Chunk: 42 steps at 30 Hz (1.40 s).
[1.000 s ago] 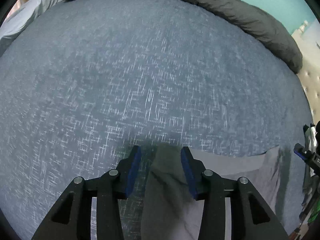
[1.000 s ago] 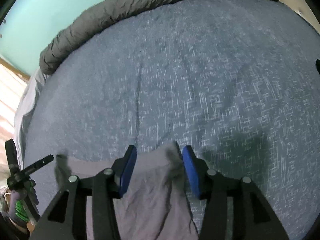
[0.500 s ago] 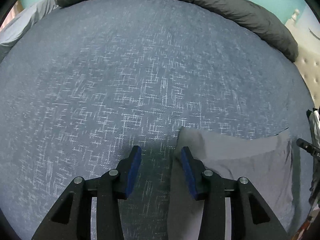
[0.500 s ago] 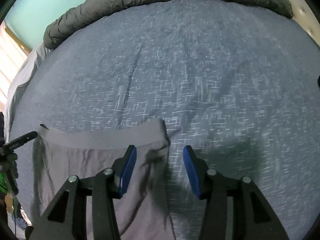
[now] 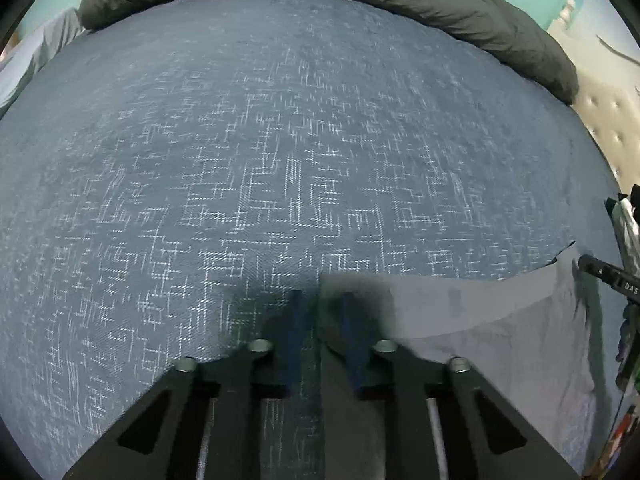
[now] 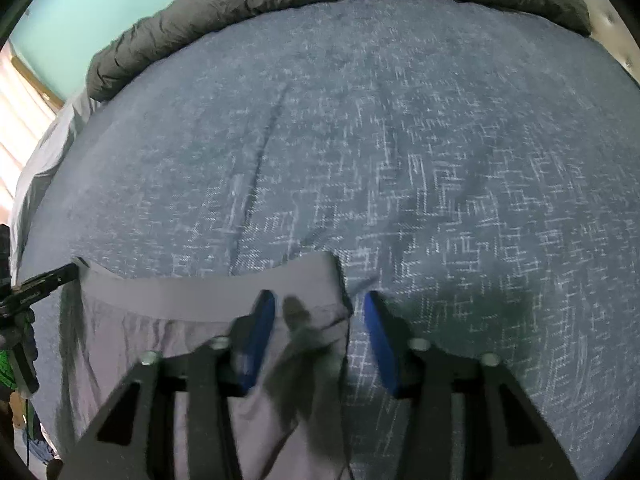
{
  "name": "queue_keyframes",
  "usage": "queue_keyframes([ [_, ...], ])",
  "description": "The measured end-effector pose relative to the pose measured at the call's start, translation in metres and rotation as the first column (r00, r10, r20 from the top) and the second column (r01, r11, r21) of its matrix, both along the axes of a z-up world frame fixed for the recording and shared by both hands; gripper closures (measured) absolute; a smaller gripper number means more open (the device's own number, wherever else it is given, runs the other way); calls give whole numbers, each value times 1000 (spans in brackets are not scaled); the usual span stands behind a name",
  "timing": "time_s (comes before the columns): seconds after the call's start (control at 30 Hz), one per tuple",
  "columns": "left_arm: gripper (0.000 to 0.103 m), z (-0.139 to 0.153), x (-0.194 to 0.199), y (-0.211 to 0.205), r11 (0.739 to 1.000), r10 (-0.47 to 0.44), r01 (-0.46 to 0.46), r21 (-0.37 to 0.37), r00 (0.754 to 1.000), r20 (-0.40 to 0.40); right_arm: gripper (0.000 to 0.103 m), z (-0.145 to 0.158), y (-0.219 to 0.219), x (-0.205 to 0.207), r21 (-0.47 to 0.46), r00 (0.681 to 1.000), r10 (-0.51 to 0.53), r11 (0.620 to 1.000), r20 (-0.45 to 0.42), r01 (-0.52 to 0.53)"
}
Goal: Fold clothes
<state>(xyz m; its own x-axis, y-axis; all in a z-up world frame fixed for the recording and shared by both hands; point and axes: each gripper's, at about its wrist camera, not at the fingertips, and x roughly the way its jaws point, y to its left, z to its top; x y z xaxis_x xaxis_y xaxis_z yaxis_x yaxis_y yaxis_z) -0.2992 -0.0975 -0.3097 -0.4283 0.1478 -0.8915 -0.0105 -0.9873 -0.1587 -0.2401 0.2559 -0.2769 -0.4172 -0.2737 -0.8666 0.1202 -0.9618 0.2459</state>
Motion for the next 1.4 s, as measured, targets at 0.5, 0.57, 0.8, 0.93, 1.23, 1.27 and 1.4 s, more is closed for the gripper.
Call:
queue_keyframes([
  [0.5,103,22,7,0,999,7,-6,41,1000,-25,102,26,10,6,7,994,-24,1000,-104,25],
  [0.57,102,22,10,0,999,18,-17,50,1000,-18,102,21,5,9,11,995,-20,1000,-97,21],
  [0.8,70,22,18,10,996,22,-22,85,1000,-8,102,11,2,9,-5,996,-29,1000,-79,29],
  [0.93,71,8,10,14,996,-5,4,91,1000,20,102,9,6,8,-3,997,-23,1000,-80,23],
  [1.23,99,16,17,11,996,-23,28,88,998,-55,102,15,20,16,-37,991,-39,999,-126,35],
  [1.27,99,22,16,11,996,-20,25,85,998,-66,102,18,21,16,-42,989,-46,998,-139,40],
  [1.4,99,38,5,14,998,-16,21,67,996,-87,102,26,19,11,-38,985,-59,998,-160,54],
])
